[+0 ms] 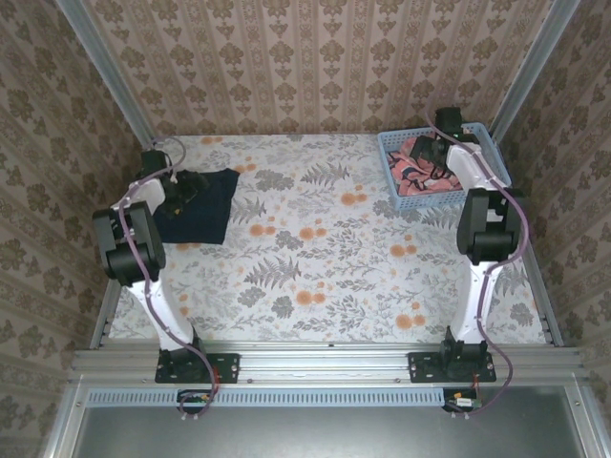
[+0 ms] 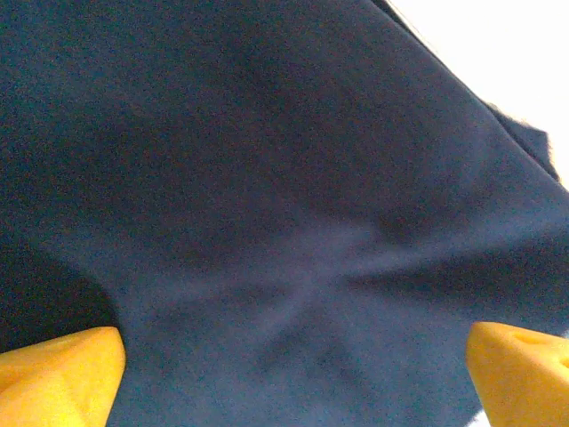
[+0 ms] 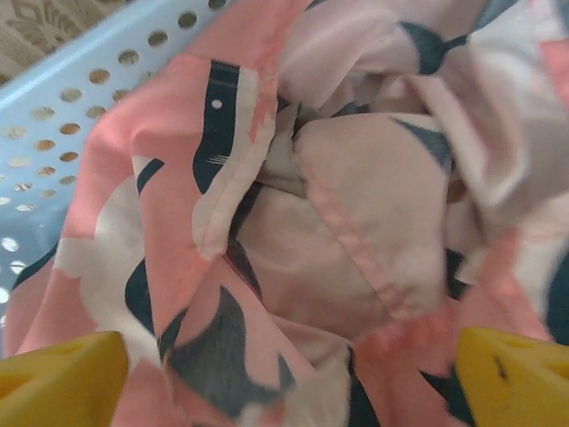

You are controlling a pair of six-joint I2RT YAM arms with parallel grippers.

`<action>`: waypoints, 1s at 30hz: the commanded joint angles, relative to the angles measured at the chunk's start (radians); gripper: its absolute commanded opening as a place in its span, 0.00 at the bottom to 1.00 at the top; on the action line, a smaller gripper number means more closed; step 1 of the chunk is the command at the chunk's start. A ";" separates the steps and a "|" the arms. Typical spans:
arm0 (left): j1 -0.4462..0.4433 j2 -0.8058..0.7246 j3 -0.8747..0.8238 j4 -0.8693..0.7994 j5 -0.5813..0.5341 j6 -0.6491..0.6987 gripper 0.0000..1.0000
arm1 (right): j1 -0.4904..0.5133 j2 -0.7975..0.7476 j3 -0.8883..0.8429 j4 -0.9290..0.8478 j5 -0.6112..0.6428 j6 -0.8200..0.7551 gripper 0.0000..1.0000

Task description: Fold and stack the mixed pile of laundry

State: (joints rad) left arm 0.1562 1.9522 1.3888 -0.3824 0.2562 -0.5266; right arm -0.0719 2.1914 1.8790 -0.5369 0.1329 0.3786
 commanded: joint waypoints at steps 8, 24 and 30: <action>-0.168 -0.439 -0.180 0.092 0.025 -0.013 1.00 | -0.005 -0.026 0.186 -0.117 -0.118 -0.023 0.00; -0.271 -0.632 -0.405 0.355 0.044 -0.115 1.00 | 0.208 -0.715 0.121 0.036 -0.366 -0.012 0.00; -0.283 -0.644 -0.410 0.380 0.111 -0.141 1.00 | 0.401 -0.871 0.074 0.100 -0.383 -0.006 0.00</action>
State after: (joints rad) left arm -0.1169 1.3445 0.9882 -0.0509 0.3172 -0.6376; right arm 0.2909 1.3563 1.9911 -0.4812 -0.2054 0.3622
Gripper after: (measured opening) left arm 0.997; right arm 0.053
